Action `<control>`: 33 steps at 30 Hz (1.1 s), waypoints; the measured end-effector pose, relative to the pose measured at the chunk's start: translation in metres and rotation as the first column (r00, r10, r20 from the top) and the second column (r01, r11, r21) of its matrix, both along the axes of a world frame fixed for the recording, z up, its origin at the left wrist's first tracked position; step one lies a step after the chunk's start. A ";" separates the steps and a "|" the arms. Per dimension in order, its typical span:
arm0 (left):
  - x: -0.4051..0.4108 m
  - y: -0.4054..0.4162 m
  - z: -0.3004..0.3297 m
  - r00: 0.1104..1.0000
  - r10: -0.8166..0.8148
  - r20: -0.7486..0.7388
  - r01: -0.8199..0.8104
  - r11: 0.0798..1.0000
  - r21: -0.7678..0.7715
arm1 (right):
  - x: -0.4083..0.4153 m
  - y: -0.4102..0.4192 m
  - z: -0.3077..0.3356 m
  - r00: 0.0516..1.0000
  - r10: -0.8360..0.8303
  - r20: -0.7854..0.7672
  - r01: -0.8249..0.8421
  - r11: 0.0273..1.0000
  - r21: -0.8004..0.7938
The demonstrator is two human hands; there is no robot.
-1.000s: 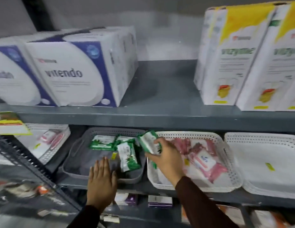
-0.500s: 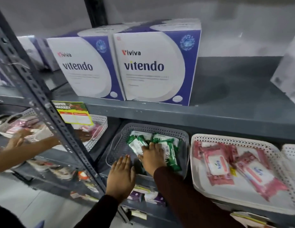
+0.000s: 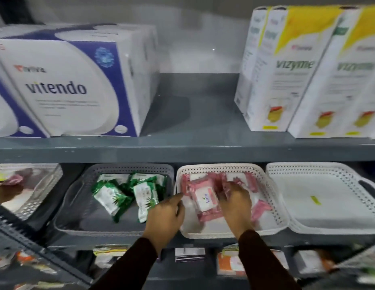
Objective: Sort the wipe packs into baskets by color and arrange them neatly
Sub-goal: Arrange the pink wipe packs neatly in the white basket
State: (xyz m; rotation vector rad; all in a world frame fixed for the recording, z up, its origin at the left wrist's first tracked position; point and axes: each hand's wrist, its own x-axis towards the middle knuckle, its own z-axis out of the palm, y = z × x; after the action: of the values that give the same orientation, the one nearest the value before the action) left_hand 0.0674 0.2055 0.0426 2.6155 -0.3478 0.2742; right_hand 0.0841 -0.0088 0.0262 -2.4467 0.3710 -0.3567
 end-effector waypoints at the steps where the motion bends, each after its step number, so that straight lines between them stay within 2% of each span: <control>1: 0.005 -0.017 -0.001 0.999 -0.022 -0.033 0.022 1.000 0.008 | -0.002 -0.018 -0.003 0.999 -0.044 -0.021 0.044 0.999 -0.011; 3: 0.013 -0.046 -0.005 0.992 -0.034 -0.119 0.034 0.999 -0.006 | -0.008 -0.050 -0.009 0.993 -0.087 -0.076 0.087 0.996 -0.012; 8: 0.019 -0.085 -0.018 0.973 0.088 -0.212 -0.122 0.981 -0.152 | -0.010 -0.082 -0.013 0.984 0.048 -0.170 -0.034 0.996 0.086; 10: 0.019 -0.096 -0.018 0.966 0.153 -0.209 -0.193 0.964 -0.185 | -0.006 -0.088 -0.008 0.975 0.088 -0.206 -0.077 0.995 0.064; 13: 0.021 -0.109 -0.017 0.932 0.230 -0.281 -0.301 0.922 -0.244 | 0.001 -0.099 -0.004 0.944 0.165 -0.286 -0.168 0.986 0.012; 16: 0.025 -0.116 -0.017 0.924 0.226 -0.309 -0.300 0.929 -0.218 | 0.003 -0.105 -0.006 0.890 0.263 -0.373 -0.316 0.944 -0.089; 21: 0.028 -0.117 -0.018 0.907 0.229 -0.352 -0.329 0.909 -0.257 | 0.008 -0.110 -0.010 0.846 0.345 -0.406 -0.413 0.906 -0.090; 23: 0.030 -0.114 -0.018 0.908 0.205 -0.365 -0.291 0.936 -0.197 | 0.008 -0.111 -0.012 0.844 0.351 -0.406 -0.415 0.906 -0.079; 28: 0.033 -0.104 -0.013 0.935 0.087 -0.343 -0.041 0.990 0.137 | 0.008 -0.116 -0.018 0.843 0.368 -0.392 -0.400 0.916 0.000; 30: 0.034 -0.097 -0.016 0.946 -0.074 -0.315 0.153 0.960 0.235 | 0.007 -0.116 -0.021 0.838 0.389 -0.382 -0.414 0.910 0.018; 33: 0.030 -0.090 -0.026 0.895 -0.287 -0.342 0.390 0.875 0.287 | 0.004 -0.113 -0.026 0.852 0.389 -0.350 -0.394 0.917 0.059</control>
State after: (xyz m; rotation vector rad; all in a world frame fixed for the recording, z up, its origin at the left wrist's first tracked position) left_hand 0.0978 0.1156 0.0168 2.8120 -0.8084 -0.3226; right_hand 0.0878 -0.1221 0.0004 -2.5207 0.0062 0.2665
